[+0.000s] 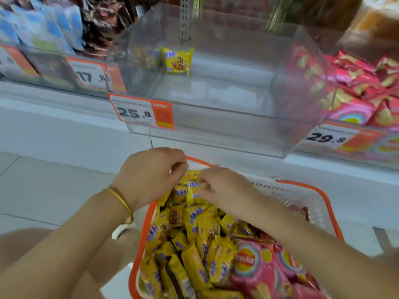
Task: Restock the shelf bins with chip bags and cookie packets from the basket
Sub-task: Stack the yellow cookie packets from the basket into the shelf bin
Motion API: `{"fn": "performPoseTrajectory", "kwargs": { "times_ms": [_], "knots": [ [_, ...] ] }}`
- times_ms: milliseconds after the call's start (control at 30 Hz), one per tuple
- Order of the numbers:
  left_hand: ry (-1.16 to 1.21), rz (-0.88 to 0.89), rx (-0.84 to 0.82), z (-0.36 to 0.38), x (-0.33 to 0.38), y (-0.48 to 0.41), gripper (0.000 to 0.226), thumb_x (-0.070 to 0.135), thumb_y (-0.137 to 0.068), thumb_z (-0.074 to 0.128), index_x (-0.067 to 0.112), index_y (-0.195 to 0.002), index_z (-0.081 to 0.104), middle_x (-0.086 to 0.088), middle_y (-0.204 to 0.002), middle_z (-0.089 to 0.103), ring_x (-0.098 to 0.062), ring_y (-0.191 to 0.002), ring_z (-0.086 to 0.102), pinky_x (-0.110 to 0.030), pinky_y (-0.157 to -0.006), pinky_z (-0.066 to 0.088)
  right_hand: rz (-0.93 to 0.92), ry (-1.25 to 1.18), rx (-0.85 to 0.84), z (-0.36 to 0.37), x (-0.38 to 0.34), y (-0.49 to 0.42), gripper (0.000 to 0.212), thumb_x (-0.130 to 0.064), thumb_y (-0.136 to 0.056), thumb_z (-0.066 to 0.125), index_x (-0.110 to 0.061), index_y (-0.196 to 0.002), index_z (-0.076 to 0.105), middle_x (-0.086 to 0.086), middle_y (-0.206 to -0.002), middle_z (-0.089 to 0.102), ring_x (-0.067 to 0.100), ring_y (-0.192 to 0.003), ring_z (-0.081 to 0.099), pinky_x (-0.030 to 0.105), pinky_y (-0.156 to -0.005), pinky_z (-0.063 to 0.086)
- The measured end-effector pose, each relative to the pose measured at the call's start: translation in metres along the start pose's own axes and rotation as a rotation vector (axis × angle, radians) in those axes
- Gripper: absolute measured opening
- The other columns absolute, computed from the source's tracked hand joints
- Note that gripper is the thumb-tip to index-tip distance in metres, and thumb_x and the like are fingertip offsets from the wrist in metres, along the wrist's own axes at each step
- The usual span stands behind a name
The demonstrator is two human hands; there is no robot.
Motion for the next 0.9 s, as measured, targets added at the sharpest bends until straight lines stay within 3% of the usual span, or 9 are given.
{"fn": "performPoseTrajectory", "kwargs": {
  "times_ms": [100,133,233,333,467,600,700,833,900],
  "knots": [
    [-0.026,-0.137,-0.115,0.021,-0.016,-0.002,0.019,0.032,-0.095,0.044,0.026,-0.091,0.062,0.008,-0.090,0.065,-0.012,-0.082,0.057,-0.025,-0.060,0.041,0.097,0.027,-0.190,0.055,0.028,-0.046,0.094,-0.050,-0.080,0.067,-0.009,-0.148,0.017,0.012,-0.150,0.029,0.032,-0.135,0.034,0.046,-0.107,0.037],
    [-0.041,-0.165,-0.140,0.025,-0.018,-0.003,0.018,0.031,-0.095,0.045,0.026,-0.092,0.062,0.007,-0.091,0.065,-0.013,-0.084,0.057,-0.028,-0.064,0.044,0.105,0.015,-0.231,0.066,0.033,-0.054,0.096,-0.049,-0.078,0.070,-0.008,-0.148,0.018,0.013,-0.150,0.031,0.032,-0.134,0.036,0.046,-0.107,0.037],
    [-0.002,-0.265,-0.162,0.031,-0.028,-0.007,0.019,0.031,-0.094,0.047,0.021,-0.091,0.064,0.004,-0.091,0.066,-0.017,-0.087,0.059,-0.033,-0.073,0.050,0.123,0.011,-0.197,0.078,0.036,-0.058,0.063,-0.043,-0.078,0.073,-0.009,-0.124,0.046,0.009,-0.123,0.055,0.025,-0.109,0.054,0.039,-0.091,0.047],
    [0.164,-0.382,-0.264,0.039,-0.030,-0.009,0.026,0.039,-0.093,0.050,0.015,-0.094,0.061,-0.002,-0.092,0.065,-0.020,-0.088,0.063,-0.036,-0.077,0.052,0.084,0.008,-0.012,0.059,0.026,-0.034,0.070,-0.048,-0.078,0.070,-0.015,-0.134,0.042,0.005,-0.131,0.050,0.024,-0.122,0.046,0.039,-0.098,0.043],
    [0.589,-0.498,-0.501,0.042,-0.003,0.000,0.041,0.044,-0.087,0.059,0.011,-0.110,0.053,-0.007,-0.097,0.065,-0.013,-0.074,0.068,-0.028,-0.063,0.058,-0.045,-0.086,0.192,0.007,-0.006,0.012,0.070,-0.055,-0.080,0.064,-0.025,-0.137,0.037,-0.005,-0.133,0.045,0.014,-0.126,0.039,0.031,-0.098,0.040],
    [0.813,-0.406,-0.302,-0.009,0.013,-0.006,0.024,0.022,-0.079,0.071,0.011,-0.099,0.062,-0.008,-0.081,0.071,-0.007,-0.064,0.065,-0.018,-0.054,0.051,-0.119,-0.417,0.195,-0.056,-0.019,0.051,0.065,-0.055,-0.071,0.069,-0.024,-0.126,0.053,-0.005,-0.119,0.058,0.004,-0.102,0.054,0.026,-0.086,0.047],
    [0.900,-0.252,-0.192,-0.062,0.026,-0.021,0.035,0.034,-0.065,0.070,0.017,-0.094,0.064,-0.005,-0.081,0.073,-0.009,-0.068,0.065,-0.023,-0.060,0.050,-0.113,-0.463,0.315,-0.124,-0.021,0.066,0.059,-0.064,-0.061,0.061,-0.033,-0.111,0.061,-0.017,-0.101,0.064,-0.005,-0.087,0.057,0.013,-0.072,0.047],
    [0.904,-0.199,0.149,-0.102,0.013,-0.053,0.033,0.030,-0.076,0.070,0.015,-0.103,0.056,-0.009,-0.085,0.072,-0.017,-0.074,0.064,-0.032,-0.067,0.054,-0.172,-0.386,0.391,-0.201,-0.028,0.028,0.029,-0.033,-0.065,0.079,-0.022,-0.088,0.065,-0.006,-0.073,0.063,0.001,-0.051,0.053,0.014,-0.045,0.042],
    [0.680,-0.188,0.400,-0.104,-0.011,-0.063,0.026,0.027,-0.088,0.065,0.014,-0.106,0.052,-0.001,-0.090,0.067,-0.014,-0.084,0.062,-0.028,-0.077,0.050,-0.131,-0.436,0.443,-0.221,-0.015,-0.019,0.030,-0.021,-0.067,0.083,-0.015,-0.090,0.064,0.002,-0.073,0.063,0.001,-0.043,0.052,0.016,-0.041,0.045]
  ]
}}
Point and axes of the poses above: each hand's wrist, its own y-axis away from the middle knuckle, its own z-axis out of the palm, x = y × z, the point moved 5 cm from there along -y, towards the middle knuckle
